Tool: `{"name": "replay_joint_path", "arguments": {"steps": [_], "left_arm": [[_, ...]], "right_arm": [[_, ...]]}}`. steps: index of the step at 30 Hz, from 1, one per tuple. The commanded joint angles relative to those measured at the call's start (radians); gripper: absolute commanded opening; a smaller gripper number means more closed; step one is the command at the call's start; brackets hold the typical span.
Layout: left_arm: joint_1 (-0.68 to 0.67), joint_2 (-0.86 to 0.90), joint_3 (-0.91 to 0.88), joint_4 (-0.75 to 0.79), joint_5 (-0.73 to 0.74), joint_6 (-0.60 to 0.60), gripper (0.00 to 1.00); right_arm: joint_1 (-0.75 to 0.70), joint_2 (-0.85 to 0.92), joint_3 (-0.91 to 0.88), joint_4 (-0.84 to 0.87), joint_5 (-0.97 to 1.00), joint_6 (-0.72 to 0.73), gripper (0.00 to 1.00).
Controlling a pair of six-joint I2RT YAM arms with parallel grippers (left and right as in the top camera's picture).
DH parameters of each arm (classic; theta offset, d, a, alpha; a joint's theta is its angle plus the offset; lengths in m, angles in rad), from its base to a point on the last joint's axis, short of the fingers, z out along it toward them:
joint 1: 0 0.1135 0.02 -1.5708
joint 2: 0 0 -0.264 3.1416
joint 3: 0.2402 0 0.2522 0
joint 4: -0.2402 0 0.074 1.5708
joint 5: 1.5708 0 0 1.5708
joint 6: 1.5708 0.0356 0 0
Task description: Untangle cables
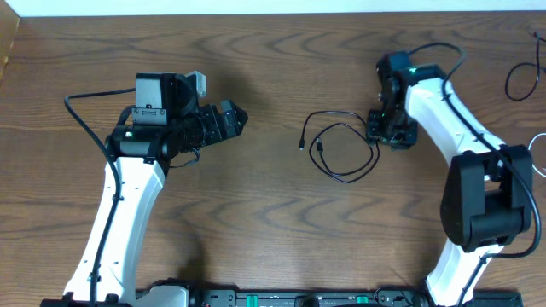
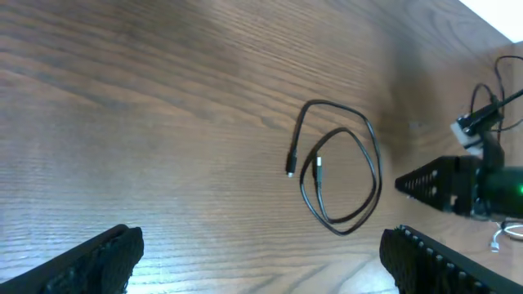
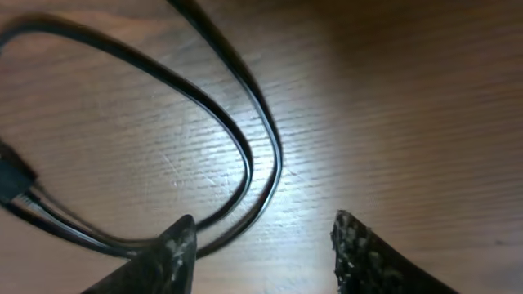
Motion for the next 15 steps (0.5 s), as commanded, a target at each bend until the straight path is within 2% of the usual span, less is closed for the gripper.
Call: {"name": "replay_joint_path", "arguments": {"steps": [1,7,15], "left_arm": [[0.003,0.002,0.002,-0.004,-0.027,0.009,0.98],[0.003,0.002,0.002,-0.006,-0.027,0.009,0.98],[0.003,0.002,-0.008,-0.008,-0.027,0.009,0.98]], "right_arm": [[0.027,0.009,-0.064,0.027,0.022,0.029,0.49],[0.034,0.009,-0.165,0.089,0.022,0.046,0.46],[0.035,0.009,-0.207,0.142,0.017,0.056,0.42]]}}
